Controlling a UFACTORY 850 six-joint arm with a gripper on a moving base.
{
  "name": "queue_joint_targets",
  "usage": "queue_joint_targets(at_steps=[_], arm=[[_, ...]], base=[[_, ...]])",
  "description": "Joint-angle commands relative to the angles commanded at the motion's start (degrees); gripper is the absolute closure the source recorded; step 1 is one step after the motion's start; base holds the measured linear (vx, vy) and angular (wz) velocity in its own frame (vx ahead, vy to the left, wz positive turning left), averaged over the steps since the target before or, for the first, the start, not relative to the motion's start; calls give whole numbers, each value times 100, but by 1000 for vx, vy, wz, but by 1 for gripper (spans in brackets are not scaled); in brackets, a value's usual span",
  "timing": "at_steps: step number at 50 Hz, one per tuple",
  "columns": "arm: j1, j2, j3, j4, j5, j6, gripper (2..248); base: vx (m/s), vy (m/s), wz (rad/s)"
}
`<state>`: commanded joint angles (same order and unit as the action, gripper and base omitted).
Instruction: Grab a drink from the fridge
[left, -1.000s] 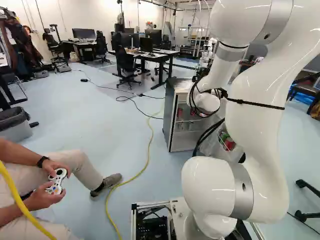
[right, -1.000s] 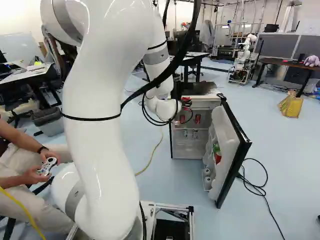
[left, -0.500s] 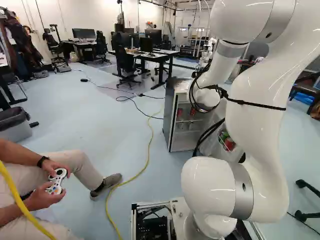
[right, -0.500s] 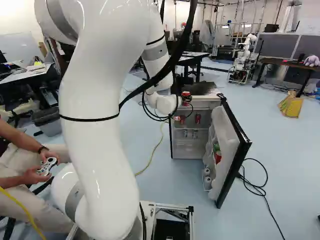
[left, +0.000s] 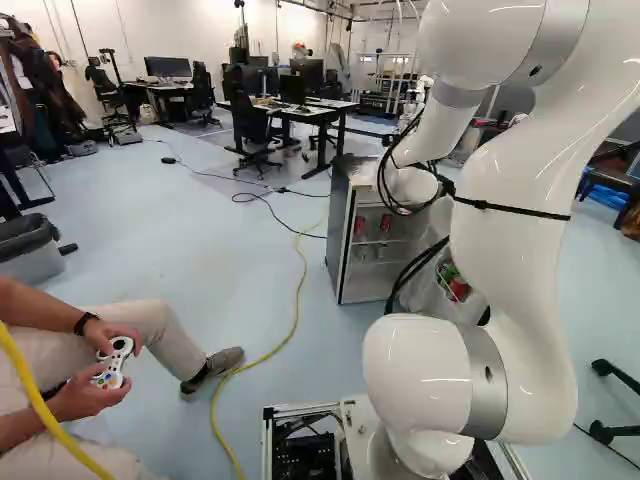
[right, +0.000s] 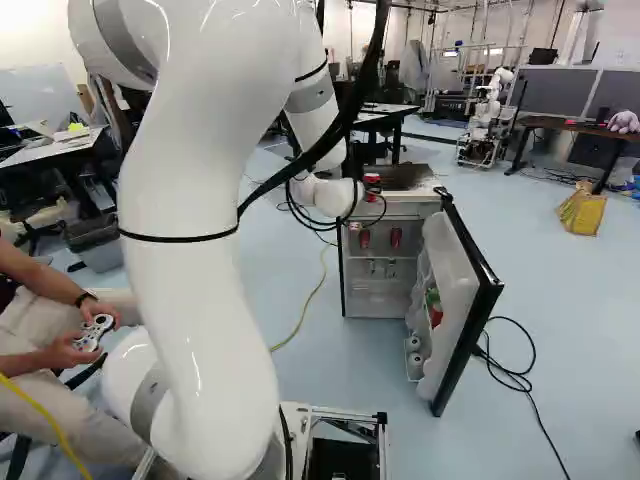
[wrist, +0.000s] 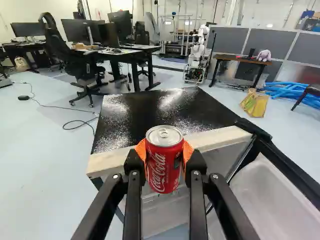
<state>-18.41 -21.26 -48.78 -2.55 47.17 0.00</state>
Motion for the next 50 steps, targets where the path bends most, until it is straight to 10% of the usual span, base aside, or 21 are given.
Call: queue_joint_targets(at_steps=[50], arm=[[50,-764,-1157,0,-267,0,160]], base=[[0,0,0]])
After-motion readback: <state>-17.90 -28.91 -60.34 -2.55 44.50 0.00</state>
